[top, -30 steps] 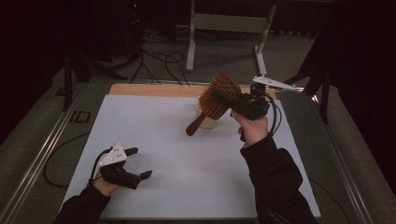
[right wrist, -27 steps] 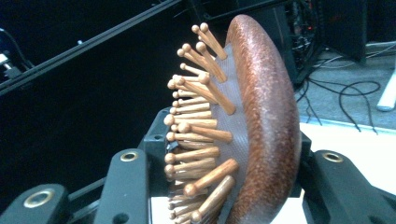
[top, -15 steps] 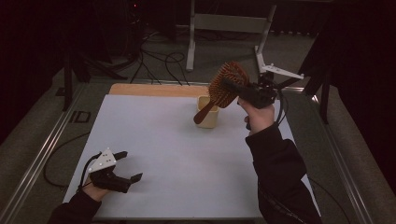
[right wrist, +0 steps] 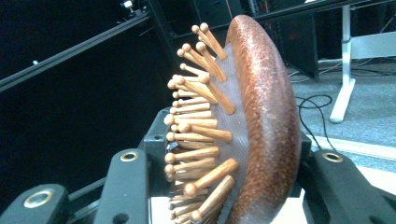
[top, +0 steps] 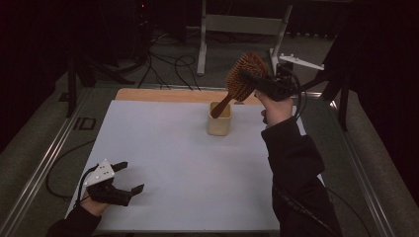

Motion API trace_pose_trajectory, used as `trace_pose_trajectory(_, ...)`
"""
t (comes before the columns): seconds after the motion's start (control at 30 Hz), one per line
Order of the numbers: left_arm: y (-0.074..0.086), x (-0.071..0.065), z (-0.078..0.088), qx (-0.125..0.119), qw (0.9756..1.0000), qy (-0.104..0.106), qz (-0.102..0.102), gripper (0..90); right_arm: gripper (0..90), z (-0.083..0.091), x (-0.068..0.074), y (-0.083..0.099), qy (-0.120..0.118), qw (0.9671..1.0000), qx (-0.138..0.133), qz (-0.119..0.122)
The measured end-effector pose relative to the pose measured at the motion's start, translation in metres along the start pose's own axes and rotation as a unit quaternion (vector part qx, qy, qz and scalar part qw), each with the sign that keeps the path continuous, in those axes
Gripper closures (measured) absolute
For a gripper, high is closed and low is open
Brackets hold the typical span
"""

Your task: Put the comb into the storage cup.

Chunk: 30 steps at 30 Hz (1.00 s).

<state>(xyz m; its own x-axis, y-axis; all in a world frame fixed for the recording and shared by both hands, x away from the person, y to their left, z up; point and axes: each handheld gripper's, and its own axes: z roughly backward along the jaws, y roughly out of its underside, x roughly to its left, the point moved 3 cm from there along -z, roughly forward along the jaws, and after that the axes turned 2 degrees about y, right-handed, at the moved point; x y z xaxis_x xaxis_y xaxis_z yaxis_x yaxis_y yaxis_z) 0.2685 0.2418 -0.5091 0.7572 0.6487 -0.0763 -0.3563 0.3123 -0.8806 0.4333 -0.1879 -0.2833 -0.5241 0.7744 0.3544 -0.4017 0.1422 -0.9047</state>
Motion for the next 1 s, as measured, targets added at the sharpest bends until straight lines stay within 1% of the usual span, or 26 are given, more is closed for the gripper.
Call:
trace_pose_trajectory(0.2,-0.001,-0.001,-0.001,-0.004,1.0000,0.003,-0.006,0.1,51.6,-0.009,-0.008,0.000,0.013,0.9999,0.003,0.001)
trace_pose_trajectory(0.3,-0.001,-0.002,-0.001,-0.005,1.0000,0.003,-0.008,0.1,51.6,-0.016,-0.013,0.002,0.020,0.9998,0.006,-0.002)
trace_pose_trajectory(0.47,-0.002,-0.002,0.000,-0.008,0.9999,0.005,-0.007,0.1,51.5,-0.027,-0.021,0.008,0.036,0.9993,0.012,0.001)
trace_pose_trajectory(0.6,-0.002,-0.002,0.000,-0.010,0.9999,0.007,-0.008,0.1,51.6,-0.036,-0.027,0.011,0.041,0.9991,0.010,0.000)
trace_pose_trajectory(0.83,-0.002,-0.003,0.000,-0.010,0.9999,0.010,-0.009,0.1,51.5,-0.050,-0.036,0.019,0.055,0.9983,0.022,0.001)
trace_pose_trajectory(1.0,-0.003,-0.003,0.000,-0.011,0.9998,0.013,-0.011,0.1,51.5,-0.058,-0.041,0.021,0.058,0.9979,0.028,0.001)
